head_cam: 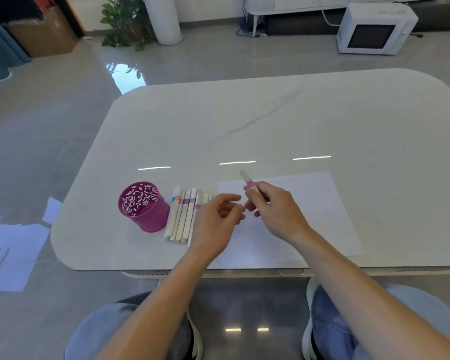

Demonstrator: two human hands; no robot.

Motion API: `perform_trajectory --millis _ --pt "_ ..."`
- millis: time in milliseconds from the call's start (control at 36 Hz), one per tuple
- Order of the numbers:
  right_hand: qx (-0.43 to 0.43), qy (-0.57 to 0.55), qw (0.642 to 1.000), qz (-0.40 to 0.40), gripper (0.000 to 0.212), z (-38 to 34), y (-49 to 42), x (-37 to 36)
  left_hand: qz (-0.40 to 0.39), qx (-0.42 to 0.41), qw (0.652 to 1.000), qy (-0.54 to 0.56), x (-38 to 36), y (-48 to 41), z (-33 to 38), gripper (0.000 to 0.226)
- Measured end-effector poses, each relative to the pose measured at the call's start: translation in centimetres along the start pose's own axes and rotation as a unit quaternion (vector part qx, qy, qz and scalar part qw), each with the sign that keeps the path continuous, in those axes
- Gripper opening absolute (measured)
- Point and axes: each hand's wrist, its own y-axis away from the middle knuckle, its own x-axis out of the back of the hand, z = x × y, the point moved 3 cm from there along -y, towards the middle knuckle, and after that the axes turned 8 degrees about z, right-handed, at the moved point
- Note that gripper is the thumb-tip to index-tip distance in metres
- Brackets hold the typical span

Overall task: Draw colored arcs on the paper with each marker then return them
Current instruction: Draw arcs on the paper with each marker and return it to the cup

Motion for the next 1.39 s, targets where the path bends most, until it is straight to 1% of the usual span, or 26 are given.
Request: perform_trajectory --millis 83,139,167,222,333,444,556,667,833,1056,1222,1306,1389 --pt "0.023 0.063 0.995 -0.077 0.024 0.2 -1.1 0.3 0.005 -0.027 0.999 -0.039 0.5 -2.0 0.4 0.039" --pt "0.053 0.114 0.986 -0.109 0.023 0.2 -1.9 0.5 -0.015 -0.065 0.994 -0.083 0.7 -3.1 0.6 0.049" --pt "0.067 0.132 0.982 -0.114 0.022 0.2 -2.2 0.7 -0.03 -0.087 0.99 -0.108 0.8 -3.5 0.6 0.049" --pt "0.085 0.153 0.978 -0.117 0.02 0.2 -2.9 0.9 -0.053 -0.122 0.978 -0.159 0.8 -4.0 0.6 0.04" --pt "0.104 0.188 0.969 -0.124 0.021 0.5 -3.5 0.5 -0.076 -0.159 0.957 -0.231 0.5 -4.1 -0.2 0.028" --pt "0.109 0.223 0.961 -0.125 0.028 1.2 -3.7 0.0 -0.096 -0.161 0.942 -0.277 0.1 -4.1 -0.8 0.029" --pt "0.129 0.274 0.943 -0.139 0.032 1.3 -3.8 -0.5 -0.126 -0.153 0.929 -0.311 0.3 -4.1 -1.5 0.03" --pt "0.147 0.292 0.934 -0.143 0.035 1.4 -3.5 -0.8 -0.126 -0.156 0.926 -0.319 0.4 -3.9 -1.7 0.03" --pt "0.157 0.316 0.927 -0.125 0.043 1.6 -3.3 -0.9 -0.098 -0.161 0.938 -0.291 0.3 -4.3 -1.0 0.017" --pt "0.175 0.317 0.927 -0.102 0.05 1.6 -2.8 -1.1 -0.077 -0.171 0.944 -0.273 0.6 -4.0 -0.8 0.021" --pt "0.15 0.322 0.929 -0.102 0.051 1.5 -2.2 -1.1 -0.069 -0.181 0.944 -0.266 0.6 -3.6 -0.7 0.023" --pt "0.106 0.306 0.943 -0.073 0.058 1.9 -2.8 0.3 -0.021 -0.178 0.945 -0.273 1.7 -4.1 -0.6 0.02" --pt "0.059 0.254 0.964 -0.054 0.061 2.4 -3.5 2.1 0.019 -0.179 0.947 -0.268 3.0 -4.6 -0.4 0.014"
